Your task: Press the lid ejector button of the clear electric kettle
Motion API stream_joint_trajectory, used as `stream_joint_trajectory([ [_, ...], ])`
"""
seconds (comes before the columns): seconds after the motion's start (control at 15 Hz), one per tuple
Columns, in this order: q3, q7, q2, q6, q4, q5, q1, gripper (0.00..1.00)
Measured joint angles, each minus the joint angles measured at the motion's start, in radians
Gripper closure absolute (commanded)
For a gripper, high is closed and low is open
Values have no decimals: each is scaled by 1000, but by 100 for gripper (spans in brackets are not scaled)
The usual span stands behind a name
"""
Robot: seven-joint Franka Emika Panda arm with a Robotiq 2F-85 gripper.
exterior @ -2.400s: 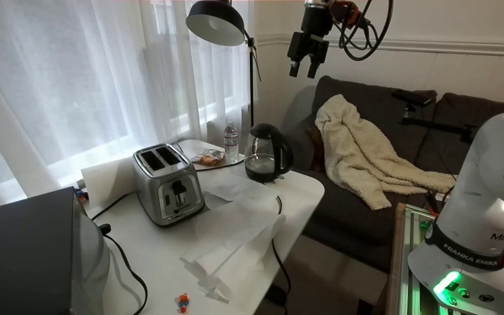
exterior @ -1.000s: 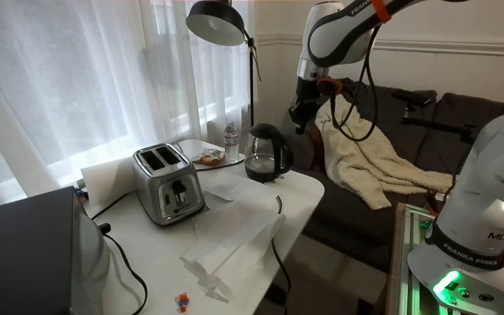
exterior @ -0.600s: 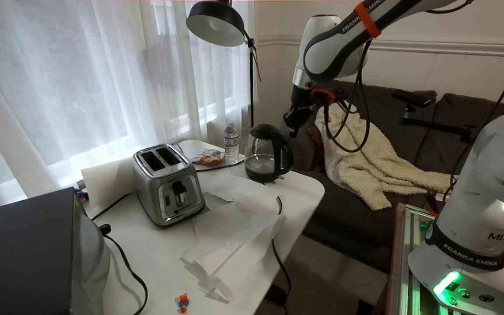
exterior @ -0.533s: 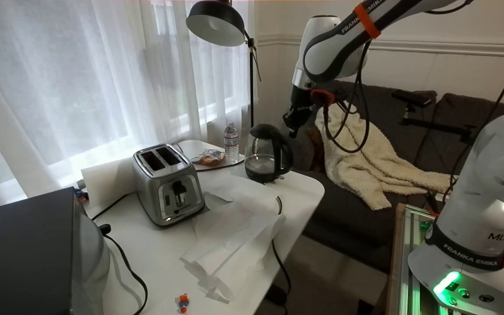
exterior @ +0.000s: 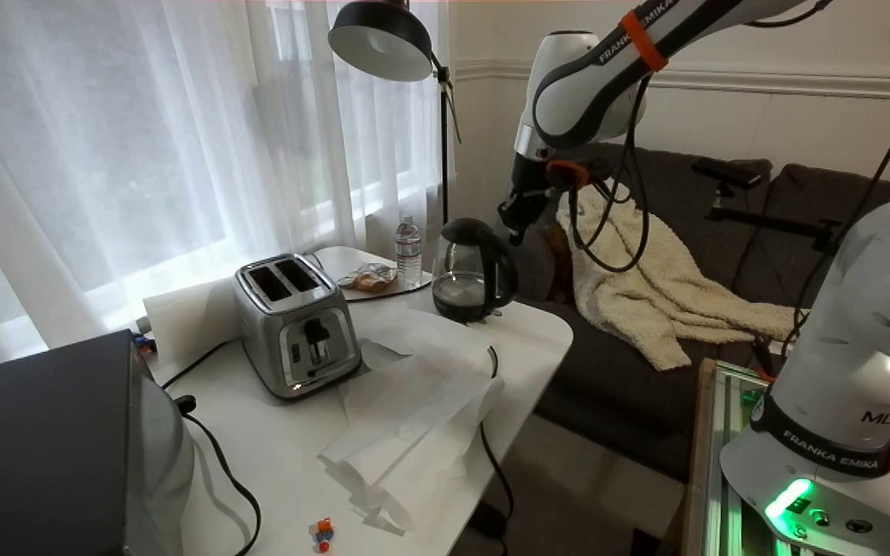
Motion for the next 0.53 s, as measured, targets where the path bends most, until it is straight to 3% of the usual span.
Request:
stream_joint_trajectory([
  [0.53, 1, 1, 69, 111, 4, 2, 7, 96],
])
